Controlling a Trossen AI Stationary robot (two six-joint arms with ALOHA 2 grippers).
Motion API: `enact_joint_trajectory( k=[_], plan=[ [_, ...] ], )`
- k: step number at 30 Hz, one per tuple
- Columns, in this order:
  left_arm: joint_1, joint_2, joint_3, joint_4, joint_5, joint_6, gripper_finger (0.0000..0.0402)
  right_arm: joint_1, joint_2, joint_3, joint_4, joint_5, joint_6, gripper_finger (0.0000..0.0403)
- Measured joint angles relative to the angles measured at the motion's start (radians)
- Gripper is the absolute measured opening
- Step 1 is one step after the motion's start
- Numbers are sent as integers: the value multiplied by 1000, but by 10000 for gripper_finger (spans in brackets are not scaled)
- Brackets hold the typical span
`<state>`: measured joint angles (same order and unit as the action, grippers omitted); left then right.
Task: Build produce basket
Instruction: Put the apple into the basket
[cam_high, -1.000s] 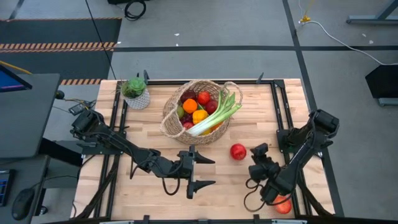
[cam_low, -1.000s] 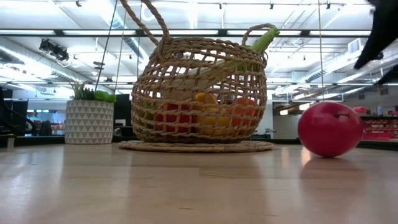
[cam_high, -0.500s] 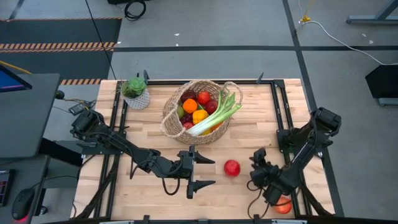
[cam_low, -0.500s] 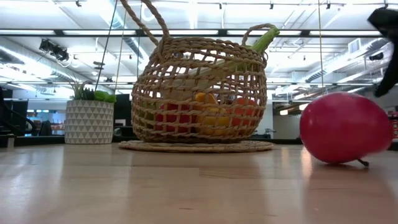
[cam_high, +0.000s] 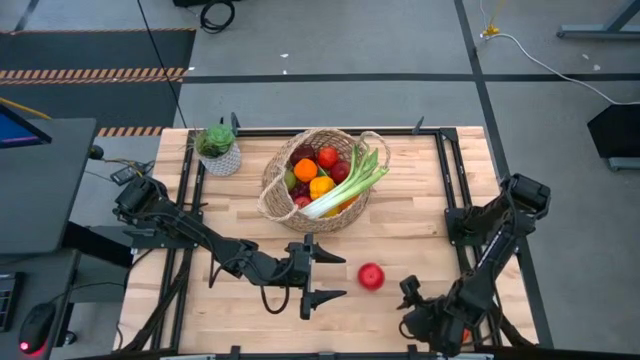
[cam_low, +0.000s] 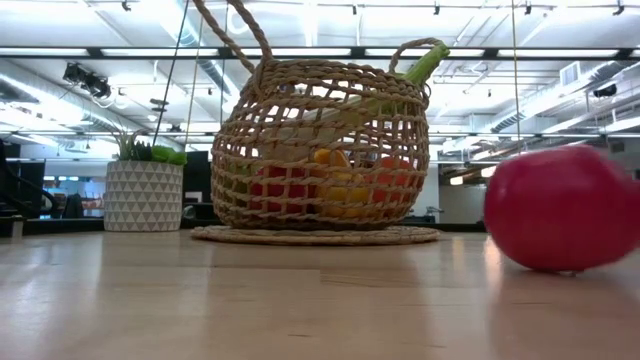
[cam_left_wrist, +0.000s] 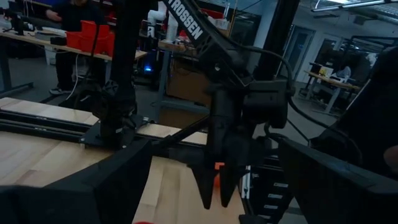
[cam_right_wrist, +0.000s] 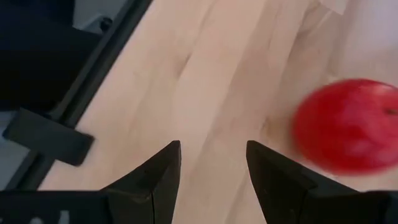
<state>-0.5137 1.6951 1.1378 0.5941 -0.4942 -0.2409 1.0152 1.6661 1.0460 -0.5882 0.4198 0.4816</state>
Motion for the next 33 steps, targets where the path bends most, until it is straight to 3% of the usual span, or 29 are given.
enact_joint_trajectory(
  k=[10,17,19,23,26,29,33],
  plan=[
    [0,0,0,0,0,0,354,-125,2,-5,79,5,-159,190],
    [0,0,0,0,0,0,354,-274,2,-5,8,11,-217,189],
    [0,0,0,0,0,0,354,-321,2,-5,-46,70,-220,189],
    [-1,0,0,0,0,0,354,-375,2,-6,-181,321,-189,189],
    [-1,0,0,0,0,0,354,-382,-14,-5,-266,424,-162,189],
    [-1,0,0,0,0,1,354,-364,-48,2,-289,444,-145,189],
    [-1,0,0,0,0,1,354,-332,-94,3,-289,378,-144,189]
  ],
)
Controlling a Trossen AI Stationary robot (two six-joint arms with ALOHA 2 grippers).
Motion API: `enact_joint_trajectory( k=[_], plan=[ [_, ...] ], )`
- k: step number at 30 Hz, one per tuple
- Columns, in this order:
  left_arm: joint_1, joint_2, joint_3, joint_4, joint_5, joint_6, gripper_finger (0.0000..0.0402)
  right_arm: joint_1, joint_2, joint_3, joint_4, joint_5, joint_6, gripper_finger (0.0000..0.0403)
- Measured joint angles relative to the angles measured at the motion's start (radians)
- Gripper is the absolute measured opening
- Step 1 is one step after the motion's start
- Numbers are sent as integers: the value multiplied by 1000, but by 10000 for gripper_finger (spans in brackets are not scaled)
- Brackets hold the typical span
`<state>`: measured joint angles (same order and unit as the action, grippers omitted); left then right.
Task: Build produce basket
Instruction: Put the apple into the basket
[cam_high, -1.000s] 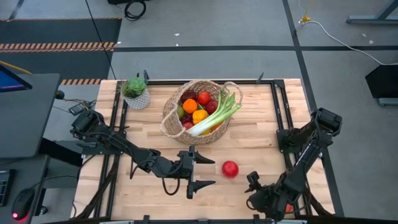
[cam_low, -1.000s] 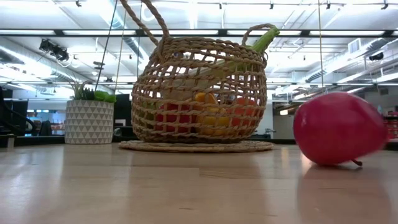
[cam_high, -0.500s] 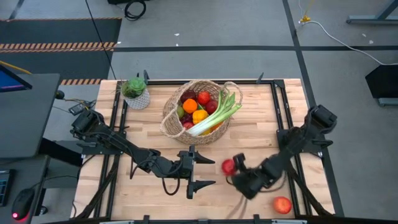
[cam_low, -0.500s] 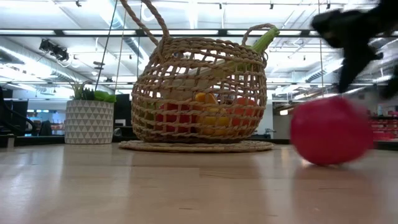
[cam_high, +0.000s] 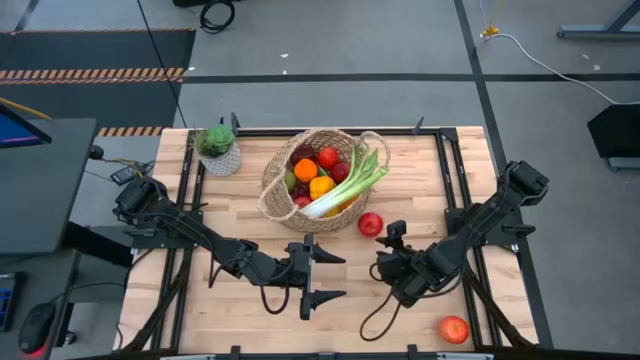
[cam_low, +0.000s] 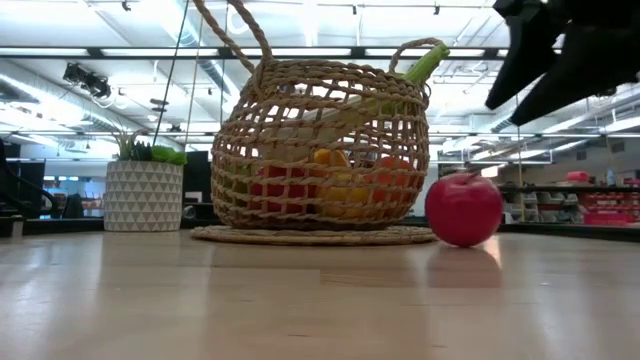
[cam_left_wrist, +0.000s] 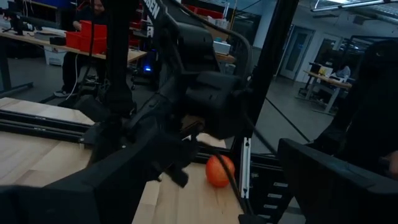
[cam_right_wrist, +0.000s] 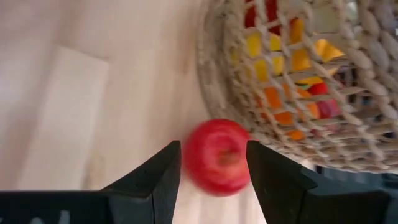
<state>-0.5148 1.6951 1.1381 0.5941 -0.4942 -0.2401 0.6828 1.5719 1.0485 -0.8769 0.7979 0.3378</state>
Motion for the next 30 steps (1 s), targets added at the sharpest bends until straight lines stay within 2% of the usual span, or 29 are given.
enact_joint_trajectory(
  k=[4,8,11,16,23,30],
  plan=[
    [0,0,0,0,0,0,354,5,-26,0,-47,-44,-11,189],
    [-2,0,0,0,0,-4,354,-23,-53,-26,-108,17,-32,189],
    [-2,0,0,0,0,-3,354,-73,-104,-71,-121,24,-37,189],
    [-2,0,0,0,0,0,354,-151,-258,-184,-127,9,43,189],
    [-2,0,0,0,0,0,354,-184,-526,-354,-22,-55,160,189],
    [-2,0,0,0,0,0,354,-278,-656,-396,-14,60,216,189]
  ],
)
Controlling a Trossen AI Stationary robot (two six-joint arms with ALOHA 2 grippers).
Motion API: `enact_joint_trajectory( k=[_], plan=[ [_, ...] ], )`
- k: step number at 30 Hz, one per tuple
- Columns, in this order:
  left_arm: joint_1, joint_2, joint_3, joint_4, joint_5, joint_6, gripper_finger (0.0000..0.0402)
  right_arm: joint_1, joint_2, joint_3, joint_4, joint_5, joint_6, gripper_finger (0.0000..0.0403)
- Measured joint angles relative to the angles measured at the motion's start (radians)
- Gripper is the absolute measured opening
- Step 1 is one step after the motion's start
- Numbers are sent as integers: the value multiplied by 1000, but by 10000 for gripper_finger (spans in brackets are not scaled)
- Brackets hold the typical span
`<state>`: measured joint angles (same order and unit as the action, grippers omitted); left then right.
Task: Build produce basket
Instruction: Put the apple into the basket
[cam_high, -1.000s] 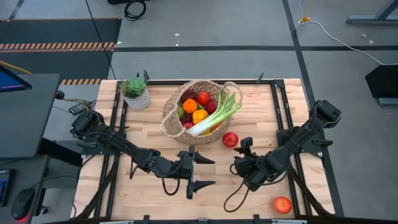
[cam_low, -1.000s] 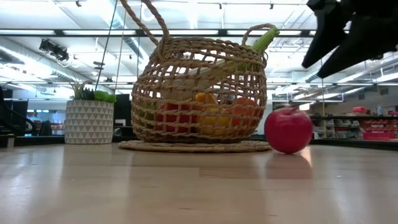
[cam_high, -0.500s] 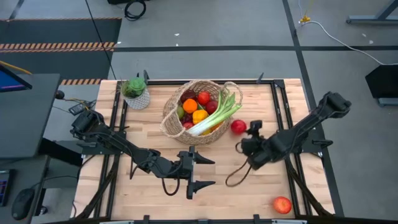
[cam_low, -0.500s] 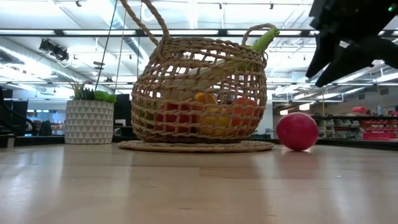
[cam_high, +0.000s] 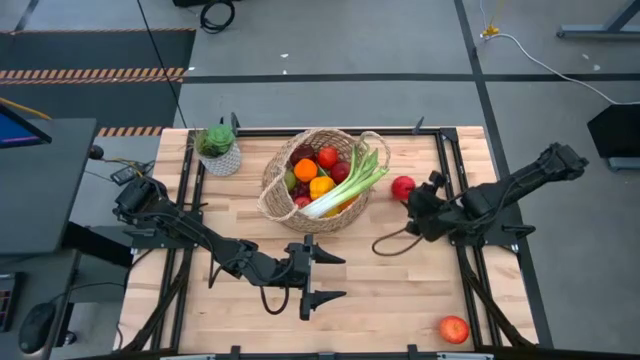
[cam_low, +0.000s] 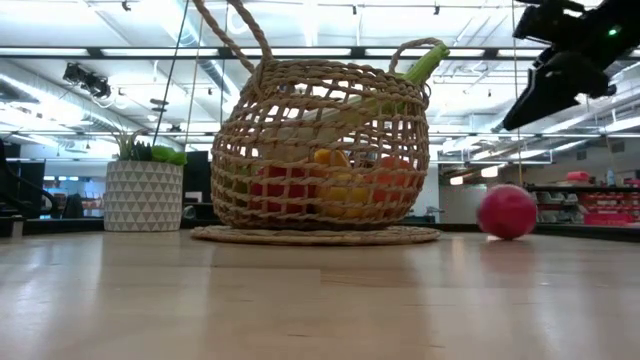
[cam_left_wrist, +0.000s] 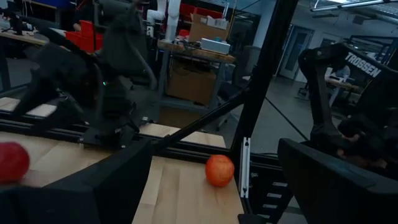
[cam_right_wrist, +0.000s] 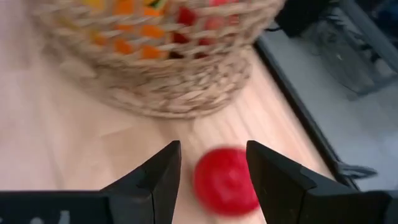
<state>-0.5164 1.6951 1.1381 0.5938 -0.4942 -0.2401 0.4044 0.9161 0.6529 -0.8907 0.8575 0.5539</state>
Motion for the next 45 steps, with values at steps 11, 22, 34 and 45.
enact_joint_trajectory(
  k=[11,22,34,45],
  plan=[
    [0,0,0,0,0,0,354,-85,22,0,5,-96,-4,189],
    [0,0,0,0,0,0,354,-109,30,0,5,-101,-8,189],
    [0,0,0,0,0,-1,354,-266,15,259,-441,-133,45,189],
    [0,0,0,0,0,-1,354,-436,0,211,-540,-365,-164,189]
  ],
)
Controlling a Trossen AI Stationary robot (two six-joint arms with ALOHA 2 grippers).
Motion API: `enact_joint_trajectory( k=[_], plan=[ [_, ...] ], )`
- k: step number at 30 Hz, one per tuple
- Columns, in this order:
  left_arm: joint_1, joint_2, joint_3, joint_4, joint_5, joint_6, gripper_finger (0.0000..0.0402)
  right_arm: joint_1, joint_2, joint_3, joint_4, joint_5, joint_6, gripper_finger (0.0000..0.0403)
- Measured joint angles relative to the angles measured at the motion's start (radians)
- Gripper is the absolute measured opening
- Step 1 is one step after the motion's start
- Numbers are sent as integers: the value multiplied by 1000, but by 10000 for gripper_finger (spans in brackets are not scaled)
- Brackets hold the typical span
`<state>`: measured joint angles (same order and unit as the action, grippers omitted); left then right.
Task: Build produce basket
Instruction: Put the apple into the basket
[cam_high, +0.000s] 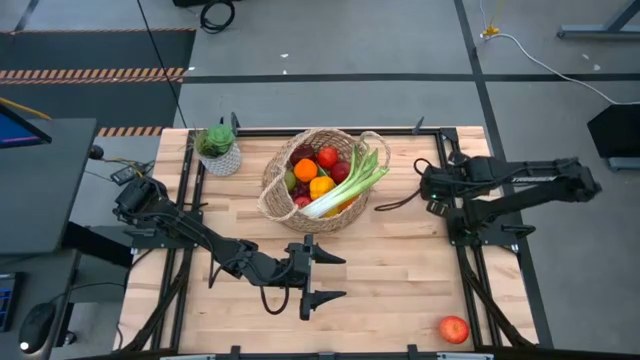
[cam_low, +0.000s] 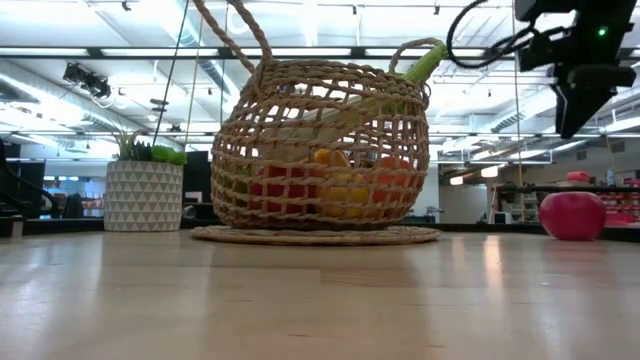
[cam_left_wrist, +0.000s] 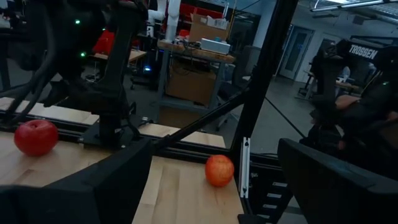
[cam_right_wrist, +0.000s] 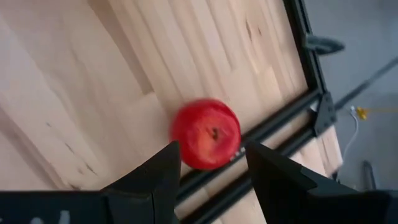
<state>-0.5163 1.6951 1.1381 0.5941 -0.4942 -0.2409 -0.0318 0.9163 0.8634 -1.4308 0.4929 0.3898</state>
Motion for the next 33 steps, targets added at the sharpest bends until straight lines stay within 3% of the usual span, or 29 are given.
enact_joint_trajectory(
  k=[8,15,27,33],
  plan=[
    [0,0,0,0,0,0,354,-124,1,-31,33,-75,-77,189],
    [0,0,0,0,0,0,354,-212,31,-31,60,-90,-40,189],
    [0,0,0,0,0,-1,354,-369,249,-31,117,-101,-92,189],
    [0,0,0,0,0,1,354,-407,294,-31,117,-104,-97,189]
  ],
)
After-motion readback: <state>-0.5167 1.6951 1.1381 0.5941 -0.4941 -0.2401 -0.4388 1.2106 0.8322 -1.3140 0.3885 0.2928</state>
